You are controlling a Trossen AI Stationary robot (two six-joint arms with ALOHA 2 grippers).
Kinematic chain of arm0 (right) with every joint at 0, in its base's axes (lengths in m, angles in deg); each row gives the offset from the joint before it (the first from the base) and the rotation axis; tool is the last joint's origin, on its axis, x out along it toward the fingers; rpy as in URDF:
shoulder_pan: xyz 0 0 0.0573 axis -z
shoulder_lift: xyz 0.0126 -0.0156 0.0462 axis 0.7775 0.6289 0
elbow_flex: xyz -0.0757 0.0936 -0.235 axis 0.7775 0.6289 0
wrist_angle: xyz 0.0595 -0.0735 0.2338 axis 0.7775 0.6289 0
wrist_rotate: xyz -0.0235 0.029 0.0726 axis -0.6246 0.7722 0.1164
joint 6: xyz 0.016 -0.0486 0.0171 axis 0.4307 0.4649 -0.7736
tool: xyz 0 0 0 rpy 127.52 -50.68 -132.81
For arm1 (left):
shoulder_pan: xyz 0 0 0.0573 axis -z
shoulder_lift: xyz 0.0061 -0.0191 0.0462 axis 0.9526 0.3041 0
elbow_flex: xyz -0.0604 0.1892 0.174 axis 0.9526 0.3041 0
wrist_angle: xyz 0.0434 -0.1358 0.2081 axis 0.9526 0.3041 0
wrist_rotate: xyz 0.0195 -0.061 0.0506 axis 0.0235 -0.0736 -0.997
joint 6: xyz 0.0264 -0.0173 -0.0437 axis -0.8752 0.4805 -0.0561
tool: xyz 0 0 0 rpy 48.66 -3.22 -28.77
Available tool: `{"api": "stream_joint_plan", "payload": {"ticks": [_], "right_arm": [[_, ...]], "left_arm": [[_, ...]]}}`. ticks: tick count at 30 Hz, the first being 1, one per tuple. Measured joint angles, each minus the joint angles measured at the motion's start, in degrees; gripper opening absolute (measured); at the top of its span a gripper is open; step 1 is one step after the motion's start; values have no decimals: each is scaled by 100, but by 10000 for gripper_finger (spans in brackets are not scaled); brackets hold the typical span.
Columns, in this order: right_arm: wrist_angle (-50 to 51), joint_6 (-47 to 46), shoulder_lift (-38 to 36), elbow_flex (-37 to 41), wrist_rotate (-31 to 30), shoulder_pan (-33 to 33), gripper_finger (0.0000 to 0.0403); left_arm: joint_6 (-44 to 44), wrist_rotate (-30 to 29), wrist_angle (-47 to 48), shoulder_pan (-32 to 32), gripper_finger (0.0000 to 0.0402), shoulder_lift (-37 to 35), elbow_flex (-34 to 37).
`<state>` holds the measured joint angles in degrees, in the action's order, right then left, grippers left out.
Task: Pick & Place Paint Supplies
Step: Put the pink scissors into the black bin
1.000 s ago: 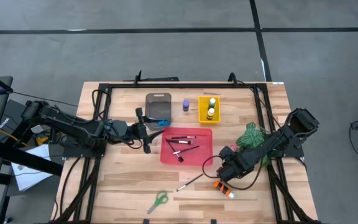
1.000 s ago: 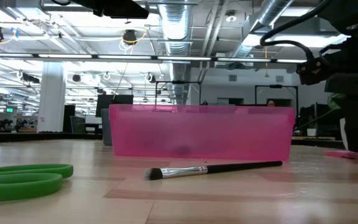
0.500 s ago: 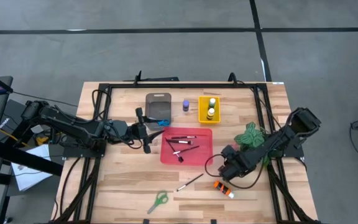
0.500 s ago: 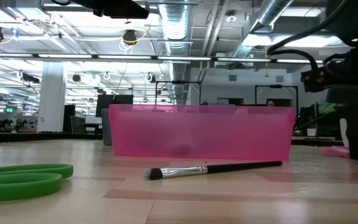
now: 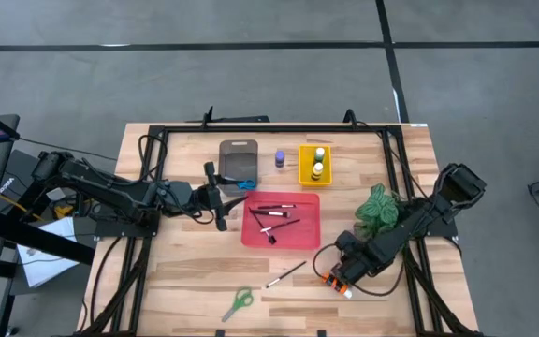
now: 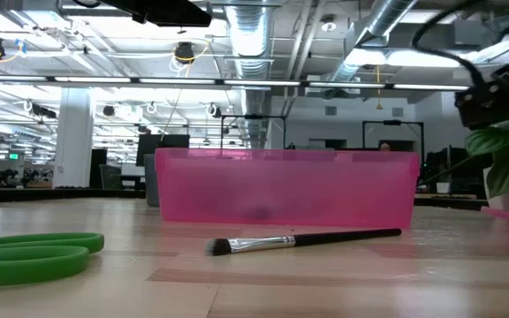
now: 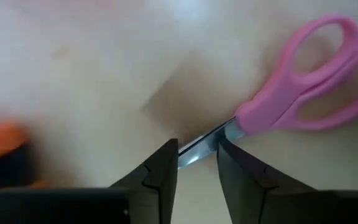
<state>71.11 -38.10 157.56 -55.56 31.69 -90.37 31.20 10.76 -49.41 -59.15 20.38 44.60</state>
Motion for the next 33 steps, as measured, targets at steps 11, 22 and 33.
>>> {"api": "stream_joint_plan", "payload": {"ticks": [11,22,33], "right_arm": [[-46,537,58,-324,577,-150,107],[502,936,-124,-957,-658,-249,107],[575,1419,-52,-984,-925,118,107]], "left_arm": [[-2,1,0,-2,187,0,0],[-2,-1,0,-2,187,0,0],[-2,1,0,-2,187,0,0]]}}
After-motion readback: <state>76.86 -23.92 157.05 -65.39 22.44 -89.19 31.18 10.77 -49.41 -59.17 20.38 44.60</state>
